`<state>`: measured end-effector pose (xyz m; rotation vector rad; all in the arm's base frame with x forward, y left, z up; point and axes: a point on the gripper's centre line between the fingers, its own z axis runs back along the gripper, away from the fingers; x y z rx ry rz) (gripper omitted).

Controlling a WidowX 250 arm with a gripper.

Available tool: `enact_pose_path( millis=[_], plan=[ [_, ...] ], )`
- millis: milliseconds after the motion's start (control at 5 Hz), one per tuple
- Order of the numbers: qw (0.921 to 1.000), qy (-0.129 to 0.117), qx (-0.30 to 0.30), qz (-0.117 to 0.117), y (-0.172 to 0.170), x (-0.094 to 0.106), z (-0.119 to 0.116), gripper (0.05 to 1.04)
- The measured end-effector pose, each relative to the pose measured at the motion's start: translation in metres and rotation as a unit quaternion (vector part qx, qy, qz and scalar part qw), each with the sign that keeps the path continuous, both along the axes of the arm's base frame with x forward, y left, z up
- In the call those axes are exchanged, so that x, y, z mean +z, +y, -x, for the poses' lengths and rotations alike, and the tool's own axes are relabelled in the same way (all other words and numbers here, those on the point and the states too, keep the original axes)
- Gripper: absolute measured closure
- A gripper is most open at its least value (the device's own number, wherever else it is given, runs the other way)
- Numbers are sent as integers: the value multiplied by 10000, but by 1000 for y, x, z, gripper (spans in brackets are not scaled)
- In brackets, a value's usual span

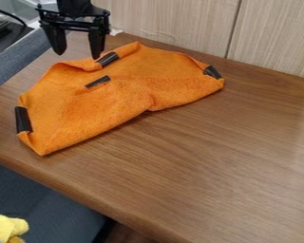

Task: Fold the cloth from bottom to top

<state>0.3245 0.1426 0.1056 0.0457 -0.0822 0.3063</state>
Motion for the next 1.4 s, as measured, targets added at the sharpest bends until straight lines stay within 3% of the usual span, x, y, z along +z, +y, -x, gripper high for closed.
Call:
enact_pose_path(
  millis=[200,400,600,800,1000,1400],
  plan=[
    [9998,161,30,71,-1,-13,2,83],
    [9980,266,547,147,11,-25,38,83],
    [9933,222,1127,158,29,-26,68,83],
    [9881,365,1484,145,41,-38,91,83],
    [9829,317,1810,66,50,-41,106,83],
    [9786,504,1985,-203,48,-58,117,83]
  ],
)
